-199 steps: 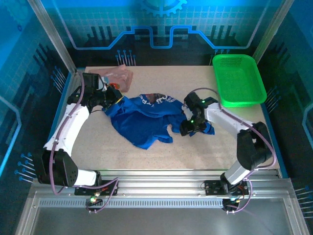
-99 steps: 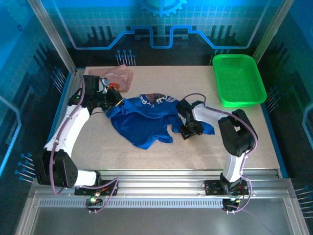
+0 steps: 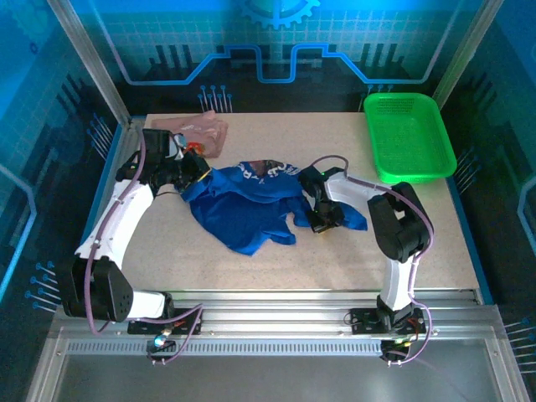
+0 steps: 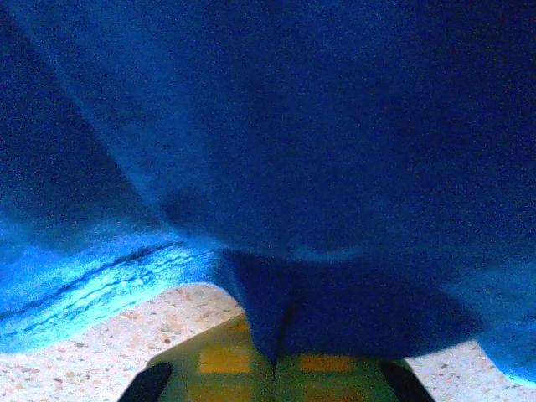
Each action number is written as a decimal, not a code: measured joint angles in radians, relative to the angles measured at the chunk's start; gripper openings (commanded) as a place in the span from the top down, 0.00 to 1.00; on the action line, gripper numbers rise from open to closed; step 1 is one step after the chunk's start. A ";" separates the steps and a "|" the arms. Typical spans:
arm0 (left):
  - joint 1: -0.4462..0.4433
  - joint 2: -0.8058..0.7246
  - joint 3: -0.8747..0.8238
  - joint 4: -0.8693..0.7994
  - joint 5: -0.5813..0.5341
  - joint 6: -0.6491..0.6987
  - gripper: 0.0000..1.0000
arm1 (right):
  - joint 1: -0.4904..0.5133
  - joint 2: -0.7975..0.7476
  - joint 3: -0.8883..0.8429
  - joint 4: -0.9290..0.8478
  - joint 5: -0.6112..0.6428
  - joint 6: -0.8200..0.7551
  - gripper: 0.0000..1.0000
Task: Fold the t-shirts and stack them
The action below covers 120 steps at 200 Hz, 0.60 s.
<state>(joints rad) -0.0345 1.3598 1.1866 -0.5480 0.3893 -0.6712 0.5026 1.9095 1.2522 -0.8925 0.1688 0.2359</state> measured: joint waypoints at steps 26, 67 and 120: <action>0.002 0.000 0.000 0.000 -0.004 0.010 1.00 | -0.007 -0.010 -0.002 0.011 0.034 0.003 1.00; 0.036 -0.012 0.000 -0.001 -0.009 0.027 1.00 | -0.069 -0.192 -0.013 -0.006 0.115 0.002 1.00; 0.065 -0.010 0.098 -0.024 -0.009 0.050 1.00 | -0.140 -0.442 0.146 -0.051 0.157 -0.018 1.00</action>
<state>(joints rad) 0.0303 1.3499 1.2846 -0.5720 0.3801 -0.6212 0.3630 1.4677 1.3983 -0.9436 0.3260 0.2184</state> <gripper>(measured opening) 0.053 0.064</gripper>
